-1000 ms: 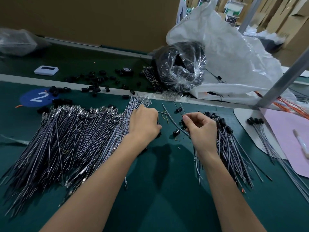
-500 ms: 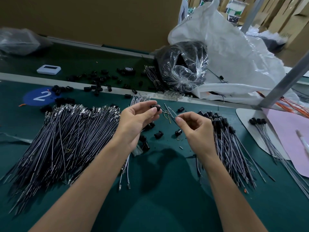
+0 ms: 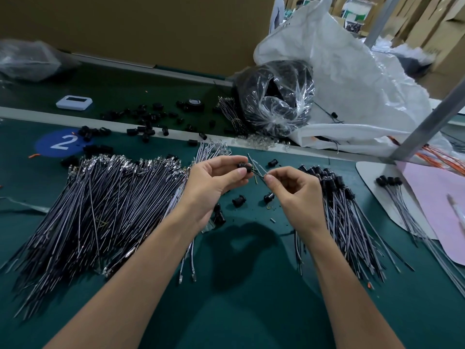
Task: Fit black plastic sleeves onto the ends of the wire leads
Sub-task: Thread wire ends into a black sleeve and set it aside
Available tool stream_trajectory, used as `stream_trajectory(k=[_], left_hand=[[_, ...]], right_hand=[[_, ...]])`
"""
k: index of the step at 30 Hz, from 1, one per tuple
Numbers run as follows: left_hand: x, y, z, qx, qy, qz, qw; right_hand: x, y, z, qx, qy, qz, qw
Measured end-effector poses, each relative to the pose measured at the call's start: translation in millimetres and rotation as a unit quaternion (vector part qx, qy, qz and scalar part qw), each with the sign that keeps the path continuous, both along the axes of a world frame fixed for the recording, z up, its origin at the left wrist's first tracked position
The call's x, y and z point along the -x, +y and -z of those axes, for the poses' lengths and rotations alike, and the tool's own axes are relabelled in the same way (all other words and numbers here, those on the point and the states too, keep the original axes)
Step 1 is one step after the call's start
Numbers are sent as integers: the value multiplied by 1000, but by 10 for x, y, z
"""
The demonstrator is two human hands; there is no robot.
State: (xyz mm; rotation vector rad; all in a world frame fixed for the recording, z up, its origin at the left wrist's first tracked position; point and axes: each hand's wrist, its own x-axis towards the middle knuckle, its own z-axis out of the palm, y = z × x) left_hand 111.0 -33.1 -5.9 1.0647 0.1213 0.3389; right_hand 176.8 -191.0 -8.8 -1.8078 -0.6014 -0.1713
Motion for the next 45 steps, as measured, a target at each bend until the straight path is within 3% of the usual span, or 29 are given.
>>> stream_trajectory(k=[9,14,28,34,45], left_hand=[[17,-36,32,-98,8,14,995],[16,-89,33,0,9,17,1000],[18,-66,54,93,5,-7,996],[17,23,46,192,1,-29,981],[15,5,76,180,-10,-21,983]], right_hand=[[42,28,-11,-9,16,-23,1000],[62,49,3,-18,16,-12,1000],[118,101,34,-71,30,-26,997],[40,33,13,-61,-6,32,998],[72,55,21,-2,-73,40,997]])
